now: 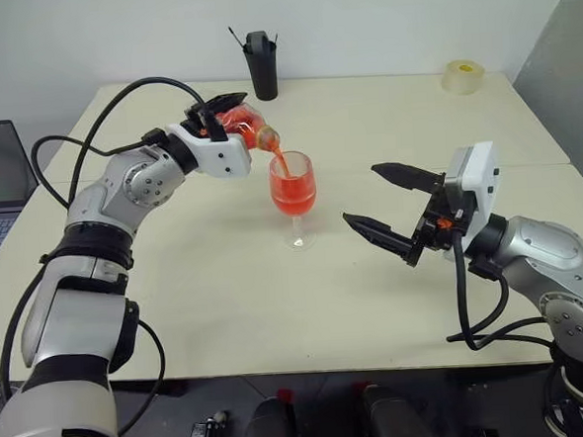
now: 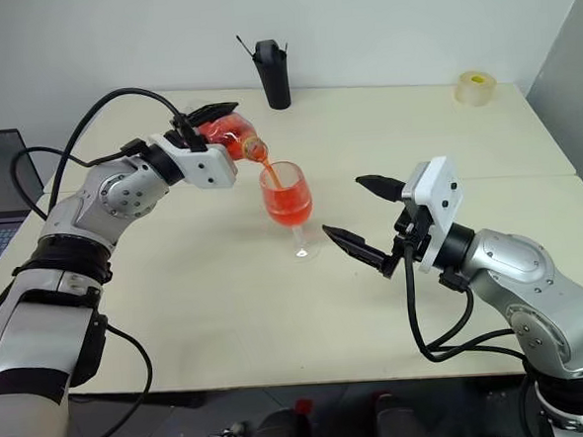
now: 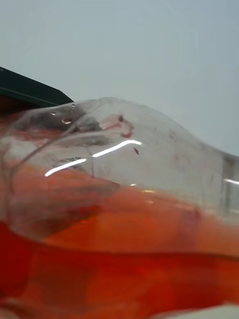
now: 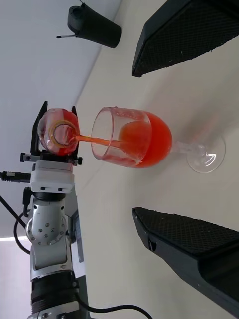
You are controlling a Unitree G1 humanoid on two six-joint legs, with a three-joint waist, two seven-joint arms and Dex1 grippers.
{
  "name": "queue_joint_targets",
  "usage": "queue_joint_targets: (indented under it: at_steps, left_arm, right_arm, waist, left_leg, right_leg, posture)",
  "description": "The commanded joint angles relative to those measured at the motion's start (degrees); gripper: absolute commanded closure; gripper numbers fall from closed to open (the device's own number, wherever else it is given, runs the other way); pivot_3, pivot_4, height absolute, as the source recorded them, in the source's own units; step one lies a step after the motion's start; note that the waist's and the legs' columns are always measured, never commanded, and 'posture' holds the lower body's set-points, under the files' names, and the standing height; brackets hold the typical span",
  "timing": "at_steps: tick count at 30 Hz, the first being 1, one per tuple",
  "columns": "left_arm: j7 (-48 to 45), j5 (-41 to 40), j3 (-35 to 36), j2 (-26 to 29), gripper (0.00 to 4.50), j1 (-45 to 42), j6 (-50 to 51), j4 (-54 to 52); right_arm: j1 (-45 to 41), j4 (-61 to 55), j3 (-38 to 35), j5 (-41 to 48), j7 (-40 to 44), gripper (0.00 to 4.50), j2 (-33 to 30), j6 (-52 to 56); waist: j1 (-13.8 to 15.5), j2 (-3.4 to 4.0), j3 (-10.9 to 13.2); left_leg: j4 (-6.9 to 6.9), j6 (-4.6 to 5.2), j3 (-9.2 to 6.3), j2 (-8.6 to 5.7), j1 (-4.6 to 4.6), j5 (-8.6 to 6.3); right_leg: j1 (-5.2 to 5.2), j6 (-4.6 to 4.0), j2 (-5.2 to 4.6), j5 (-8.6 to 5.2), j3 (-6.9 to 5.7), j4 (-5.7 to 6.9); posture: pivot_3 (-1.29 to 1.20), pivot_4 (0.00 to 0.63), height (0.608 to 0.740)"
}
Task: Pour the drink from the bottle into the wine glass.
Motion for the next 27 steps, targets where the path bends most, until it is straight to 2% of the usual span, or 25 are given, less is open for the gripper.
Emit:
queue_joint_targets:
  at_steps: [1,5,7,13,16,19,27]
  left_arm:
    - [-6.08,-10.84,5.16,-1.91,2.68,1.49,2.48,-2.64]
    - [-10.88,-21.29,10.99,-5.02,2.68,4.19,10.65,-5.50]
    - [-11.94,-26.22,14.55,-6.41,2.68,5.82,17.19,-7.14]
    - [-8.27,-36.10,24.46,-8.72,2.68,11.46,36.57,-10.96]
    - [-4.95,-37.82,27.48,-9.14,2.68,14.49,43.59,-13.09]
    - [-2.53,-41.24,31.44,-10.63,2.68,18.85,49.42,-15.61]
    - [2.86,-41.00,33.55,-12.48,2.68,24.59,50.54,-20.18]
  right_arm:
    - [-1.67,-0.77,-1.08,0.90,-0.08,0.00,0.09,-0.52]
    - [-4.15,-0.33,-1.09,2.55,-0.65,0.00,0.50,1.25]
    - [-7.15,0.18,-0.79,5.60,-1.53,0.00,-0.61,6.42]
    - [-22.95,4.50,0.75,12.68,-7.36,0.00,0.10,20.20]
    - [-28.49,8.11,4.02,11.83,-10.30,0.00,2.45,25.22]
    - [-28.99,8.88,9.00,10.02,-10.12,0.00,3.47,27.97]
    - [-30.61,11.06,11.27,7.16,-8.02,0.00,6.05,26.77]
  waist:
    - [-0.02,0.02,-0.01]
    - [-0.17,0.02,-0.01]
    - [-0.30,0.02,-0.01]
    - [-0.98,0.03,-0.02]
    - [-1.29,-0.01,-0.06]
    - [-1.26,-0.09,-0.10]
    - [-0.71,-0.19,-0.16]
  left_leg:
    - [0.00,0.00,0.01,0.00,0.00,0.00]
    - [0.03,-0.02,-0.01,0.04,0.01,0.01]
    - [0.03,-0.02,-0.02,0.05,0.01,0.01]
    - [0.04,-0.02,0.02,0.13,0.01,0.01]
    - [0.05,-0.02,-0.02,0.15,0.00,0.01]
    - [0.05,-0.02,-0.10,0.15,-0.09,0.01]
    - [0.08,-0.02,-0.06,0.12,-0.14,0.01]
  right_leg:
    - [0.00,0.00,-0.01,0.00,0.01,0.00]
    - [-0.01,0.00,-0.02,0.00,0.00,0.05]
    - [-0.01,0.00,-0.01,0.00,0.00,0.07]
    - [-0.17,-0.01,-0.03,-0.01,0.08,0.40]
    - [-0.18,-0.01,-0.07,-0.01,0.06,0.42]
    - [-0.18,-0.01,-0.14,0.00,0.01,0.44]
    - [-0.22,0.00,-0.22,0.00,0.03,0.44]
  posture:
    - [0.00,0.150,0.740]
    - [0.00,0.150,0.740]
    - [0.00,0.150,0.740]
    - [0.00,0.150,0.740]
    - [0.00,0.150,0.740]
    - [0.00,0.150,0.740]
    - [0.00,0.150,0.740]
